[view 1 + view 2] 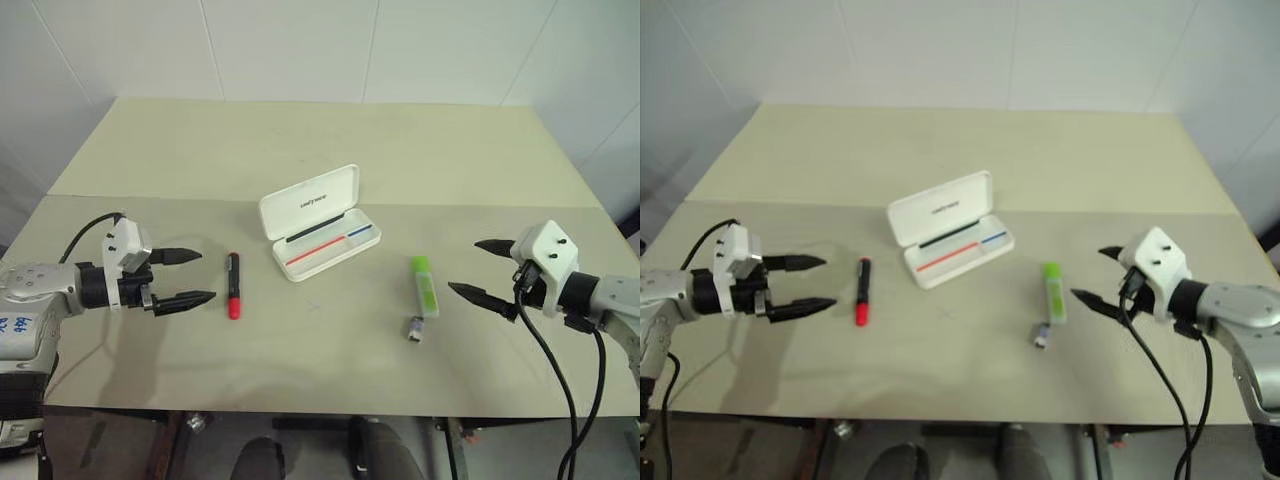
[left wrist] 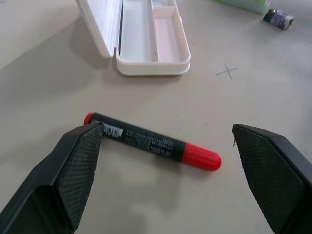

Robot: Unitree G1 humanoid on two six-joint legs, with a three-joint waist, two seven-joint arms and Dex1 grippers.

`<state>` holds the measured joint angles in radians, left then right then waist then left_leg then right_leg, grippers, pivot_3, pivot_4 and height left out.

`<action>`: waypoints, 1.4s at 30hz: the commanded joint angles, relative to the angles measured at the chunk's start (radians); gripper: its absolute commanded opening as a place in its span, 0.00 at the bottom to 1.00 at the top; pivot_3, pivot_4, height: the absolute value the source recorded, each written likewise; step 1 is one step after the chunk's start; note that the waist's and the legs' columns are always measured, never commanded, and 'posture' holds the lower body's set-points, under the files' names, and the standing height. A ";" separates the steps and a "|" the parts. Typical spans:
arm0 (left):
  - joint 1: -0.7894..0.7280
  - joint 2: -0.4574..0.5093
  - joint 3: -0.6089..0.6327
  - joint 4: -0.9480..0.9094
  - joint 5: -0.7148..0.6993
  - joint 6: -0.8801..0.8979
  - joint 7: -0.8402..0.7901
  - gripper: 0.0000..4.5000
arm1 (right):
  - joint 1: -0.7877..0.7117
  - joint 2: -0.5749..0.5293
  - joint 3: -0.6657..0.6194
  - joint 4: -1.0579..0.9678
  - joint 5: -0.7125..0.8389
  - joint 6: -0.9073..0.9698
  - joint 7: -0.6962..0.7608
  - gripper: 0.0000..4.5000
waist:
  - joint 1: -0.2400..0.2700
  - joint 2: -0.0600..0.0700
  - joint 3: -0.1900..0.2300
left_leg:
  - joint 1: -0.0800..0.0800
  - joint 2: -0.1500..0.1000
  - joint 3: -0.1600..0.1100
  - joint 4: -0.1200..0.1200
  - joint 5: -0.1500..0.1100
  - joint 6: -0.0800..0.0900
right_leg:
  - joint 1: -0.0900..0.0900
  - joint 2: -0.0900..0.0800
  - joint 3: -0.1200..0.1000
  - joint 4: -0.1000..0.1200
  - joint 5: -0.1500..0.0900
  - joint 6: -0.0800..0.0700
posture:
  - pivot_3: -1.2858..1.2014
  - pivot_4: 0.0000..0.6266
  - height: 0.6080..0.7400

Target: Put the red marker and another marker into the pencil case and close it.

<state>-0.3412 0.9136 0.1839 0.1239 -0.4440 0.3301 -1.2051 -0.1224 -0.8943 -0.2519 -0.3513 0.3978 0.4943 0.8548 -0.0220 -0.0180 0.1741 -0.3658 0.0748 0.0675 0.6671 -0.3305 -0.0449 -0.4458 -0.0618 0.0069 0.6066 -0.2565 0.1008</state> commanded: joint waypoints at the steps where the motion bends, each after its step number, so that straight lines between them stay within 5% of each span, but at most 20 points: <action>1: -0.039 -0.012 -0.018 0.008 0.001 -0.005 -0.017 1.00 | 0.005 0.021 -0.040 -0.049 0.014 0.004 -0.038 1.00 | 0.000 0.000 0.000 | 0.000 0.000 0.000 0.000 0.000 0.000 | 0.000 0.000 0.000 0.000 0.000 0.000 | 0.52 0.24 1.00; 22: -0.050 -0.193 -0.109 -0.212 -0.006 0.069 0.130 1.00 | -0.056 0.049 0.012 -0.075 0.077 0.038 -0.036 1.00 | 0.000 -0.001 0.000 | -0.001 -0.001 0.000 0.006 0.000 0.000 | 0.000 0.000 0.002 0.004 0.001 0.001 | 0.52 0.24 1.00; 42: -0.316 -0.362 -0.334 0.067 0.205 0.048 0.204 1.00 | 0.064 0.121 -0.016 -0.164 0.078 0.020 -0.097 1.00 | 0.022 -0.001 0.000 | -0.003 -0.002 -0.002 0.014 -0.001 0.002 | 0.001 0.000 0.003 0.005 0.003 0.003 | 0.52 0.24 1.00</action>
<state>-0.6256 0.5552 -0.1402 0.1901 -0.2519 0.3893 -0.9939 -0.0681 -0.7732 -0.2152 -0.4748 0.4551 0.5409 0.7534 -0.0002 -0.0189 0.1741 -0.3684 0.0726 0.0659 0.6807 -0.3311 -0.0433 -0.4444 -0.0620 0.0094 0.6115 -0.2534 0.1037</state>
